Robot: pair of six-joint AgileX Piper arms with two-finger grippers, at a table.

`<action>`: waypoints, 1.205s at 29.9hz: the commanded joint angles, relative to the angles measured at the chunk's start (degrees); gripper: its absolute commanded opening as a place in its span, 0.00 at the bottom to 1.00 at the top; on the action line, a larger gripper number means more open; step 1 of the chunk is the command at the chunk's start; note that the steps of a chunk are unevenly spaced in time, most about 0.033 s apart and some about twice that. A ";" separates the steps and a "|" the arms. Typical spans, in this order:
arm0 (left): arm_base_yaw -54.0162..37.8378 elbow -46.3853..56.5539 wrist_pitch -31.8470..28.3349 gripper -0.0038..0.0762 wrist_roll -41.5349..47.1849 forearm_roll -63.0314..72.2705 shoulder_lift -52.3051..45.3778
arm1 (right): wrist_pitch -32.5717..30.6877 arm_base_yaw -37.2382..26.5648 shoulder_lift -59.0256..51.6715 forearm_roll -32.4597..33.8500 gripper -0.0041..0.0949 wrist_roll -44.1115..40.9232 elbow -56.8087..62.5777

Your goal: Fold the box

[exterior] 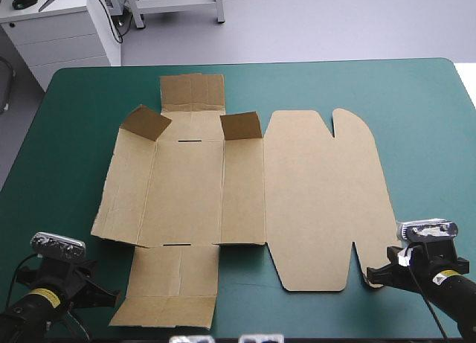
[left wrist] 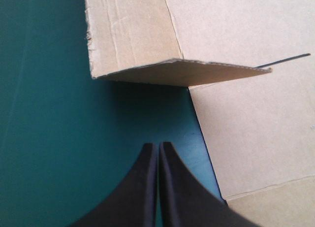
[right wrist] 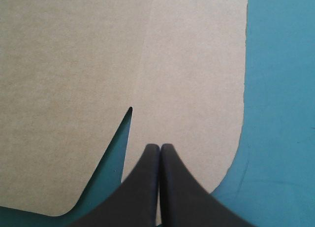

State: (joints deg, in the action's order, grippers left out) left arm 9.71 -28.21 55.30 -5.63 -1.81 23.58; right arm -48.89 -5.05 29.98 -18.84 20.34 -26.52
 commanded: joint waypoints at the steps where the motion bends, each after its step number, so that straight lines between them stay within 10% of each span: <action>1: -0.04 -1.40 -3.10 0.04 0.35 0.17 0.71 | 2.29 0.07 0.10 -1.29 0.02 0.07 -1.46; 17: -0.04 -18.97 4.49 0.04 0.35 0.40 2.65 | 2.29 0.07 0.10 -1.29 0.02 0.07 -1.46; 36: -0.75 -36.90 1.52 0.04 2.09 -0.01 34.94 | 2.29 0.07 0.10 -1.17 0.02 0.07 -1.46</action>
State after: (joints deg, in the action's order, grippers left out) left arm 9.65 -61.44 60.75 -3.91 -1.82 55.08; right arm -48.89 -5.05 29.98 -18.84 20.34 -26.52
